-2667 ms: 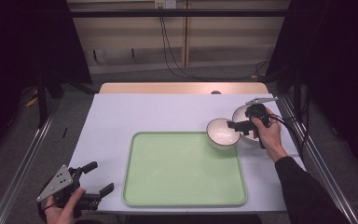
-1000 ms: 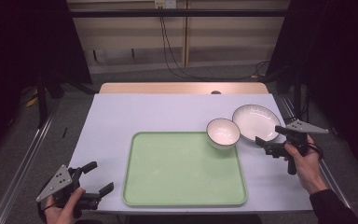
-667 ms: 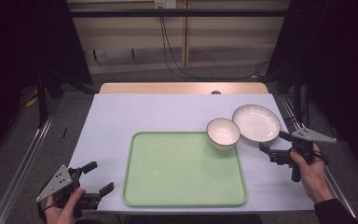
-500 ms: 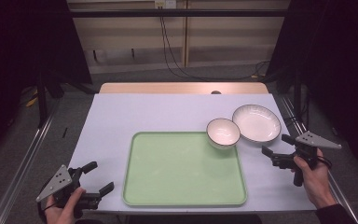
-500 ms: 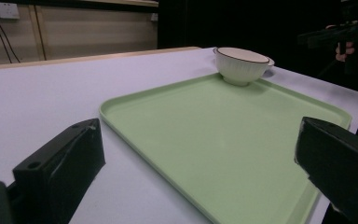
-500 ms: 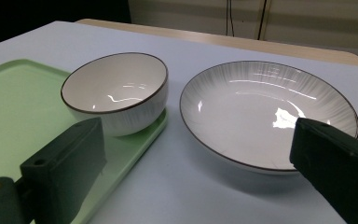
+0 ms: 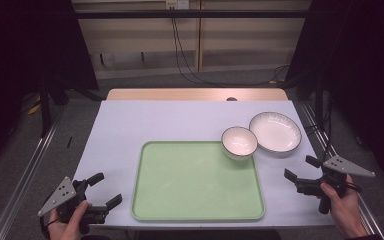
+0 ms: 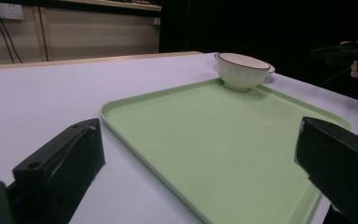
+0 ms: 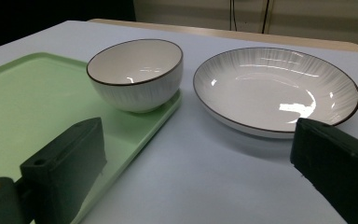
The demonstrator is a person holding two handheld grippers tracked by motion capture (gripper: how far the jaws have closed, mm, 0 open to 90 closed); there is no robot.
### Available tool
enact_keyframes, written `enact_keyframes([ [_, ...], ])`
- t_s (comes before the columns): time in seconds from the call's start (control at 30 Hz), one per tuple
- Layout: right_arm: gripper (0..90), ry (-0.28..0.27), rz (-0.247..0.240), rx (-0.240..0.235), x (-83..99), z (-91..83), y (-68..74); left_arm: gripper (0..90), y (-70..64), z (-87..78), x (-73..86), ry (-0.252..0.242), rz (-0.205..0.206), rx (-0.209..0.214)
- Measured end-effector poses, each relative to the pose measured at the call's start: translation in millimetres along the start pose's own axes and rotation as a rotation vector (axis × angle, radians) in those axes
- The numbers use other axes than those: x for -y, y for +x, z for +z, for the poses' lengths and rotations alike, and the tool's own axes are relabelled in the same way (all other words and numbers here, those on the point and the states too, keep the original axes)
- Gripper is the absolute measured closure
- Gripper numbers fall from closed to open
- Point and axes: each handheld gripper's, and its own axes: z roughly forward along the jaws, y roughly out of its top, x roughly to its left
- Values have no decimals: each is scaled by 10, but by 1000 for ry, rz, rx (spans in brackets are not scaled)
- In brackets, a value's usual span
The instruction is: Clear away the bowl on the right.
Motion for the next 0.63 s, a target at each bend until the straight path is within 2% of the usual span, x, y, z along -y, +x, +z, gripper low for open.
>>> enact_keyframes([
  [0.03, 26, -2, 0, -3, 9, -18, 12, 13, -8, 4, 2, -7, -12, -1],
  [0.07, 26, -4, 1, -5, 13, -27, 19, 13, -3, -1, 0, -5, -2, -5],
  [0.23, 26, -28, -4, -16, 56, -118, 77, 13, -10, -1, 1, -20, -18, -5],
  [0.3, 24, -38, -9, -17, 73, -165, 95, 13, -1, -2, -1, -11, -7, -1],
  [0.4, 25, -29, -18, -15, 146, -228, 104, 12, -1, 3, -2, -24, -19, -9],
  [0.43, 26, -27, 6, -13, 167, -243, 122, 13, -3, 5, -1, -16, -21, -9],
  [0.47, 25, -15, -20, -18, 190, -255, 127, 13, -4, -1, -2, -12, -10, -2],
  [0.6, 26, -20, -16, -10, 191, -257, 114, 12, -9, 0, 2, -27, -30, -3],
  [0.63, 27, -18, -20, -8, 190, -255, 109, 13, -4, -6, 1, -27, -22, -5],
])
